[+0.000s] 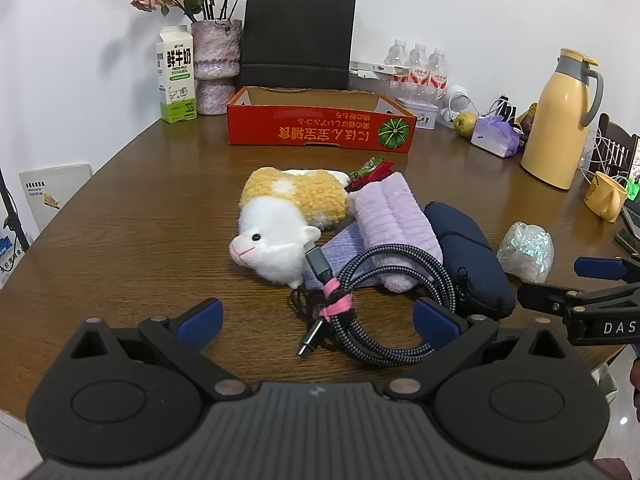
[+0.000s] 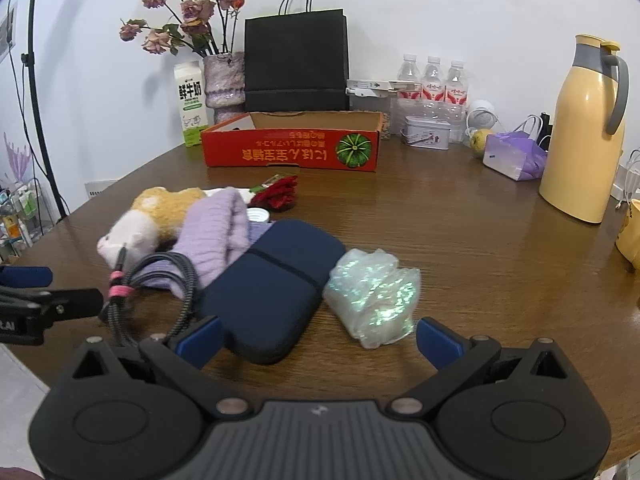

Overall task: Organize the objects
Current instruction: 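Grasp the iridescent plastic bag with the right gripper while the left gripper grasps the braided cable, then lift the plastic bag with the right gripper while the left gripper lifts the cable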

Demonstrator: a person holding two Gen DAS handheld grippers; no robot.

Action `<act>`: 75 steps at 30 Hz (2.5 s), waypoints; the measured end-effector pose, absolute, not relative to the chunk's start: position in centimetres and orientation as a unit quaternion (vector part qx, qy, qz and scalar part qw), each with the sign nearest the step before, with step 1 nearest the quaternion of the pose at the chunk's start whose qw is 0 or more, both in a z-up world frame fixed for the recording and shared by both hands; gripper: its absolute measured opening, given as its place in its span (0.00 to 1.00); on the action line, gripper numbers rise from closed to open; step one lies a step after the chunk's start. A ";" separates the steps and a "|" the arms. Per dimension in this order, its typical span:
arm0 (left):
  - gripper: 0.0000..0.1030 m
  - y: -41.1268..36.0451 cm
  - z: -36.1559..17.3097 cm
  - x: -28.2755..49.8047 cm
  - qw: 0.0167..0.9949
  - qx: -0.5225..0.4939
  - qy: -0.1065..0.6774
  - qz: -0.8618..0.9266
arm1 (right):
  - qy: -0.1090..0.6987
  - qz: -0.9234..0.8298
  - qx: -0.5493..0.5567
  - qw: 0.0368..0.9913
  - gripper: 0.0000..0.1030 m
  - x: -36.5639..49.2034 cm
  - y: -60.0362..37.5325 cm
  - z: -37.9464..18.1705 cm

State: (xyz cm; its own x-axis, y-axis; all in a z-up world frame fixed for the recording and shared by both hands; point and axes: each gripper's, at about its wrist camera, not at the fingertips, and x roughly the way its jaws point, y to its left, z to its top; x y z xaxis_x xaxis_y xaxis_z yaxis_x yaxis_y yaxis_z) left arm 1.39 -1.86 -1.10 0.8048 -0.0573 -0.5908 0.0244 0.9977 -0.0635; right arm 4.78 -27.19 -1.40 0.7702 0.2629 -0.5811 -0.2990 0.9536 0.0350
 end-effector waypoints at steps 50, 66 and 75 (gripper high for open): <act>1.00 -6.3 -2.3 6.2 0.918 -0.012 0.389 -0.077 | 0.239 0.197 0.000 0.951 0.36 7.2 -31.1 -3.4; 1.00 -7.0 -4.3 6.9 0.918 0.004 0.395 -0.022 | 0.248 0.203 0.006 0.947 0.36 6.4 -30.3 -3.9; 1.00 -6.9 -4.2 6.9 0.915 0.004 0.402 -0.021 | 0.249 0.198 0.011 0.948 0.37 5.7 -30.5 -3.8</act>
State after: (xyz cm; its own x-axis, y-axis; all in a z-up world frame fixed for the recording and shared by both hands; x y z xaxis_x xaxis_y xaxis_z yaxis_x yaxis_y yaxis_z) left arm 6.94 -6.89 -4.16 0.6753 -0.0352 -0.7367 0.0415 0.9991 -0.0097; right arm 5.74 -30.51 -3.84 0.7981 0.3811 -0.4667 -0.3698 0.9213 0.1201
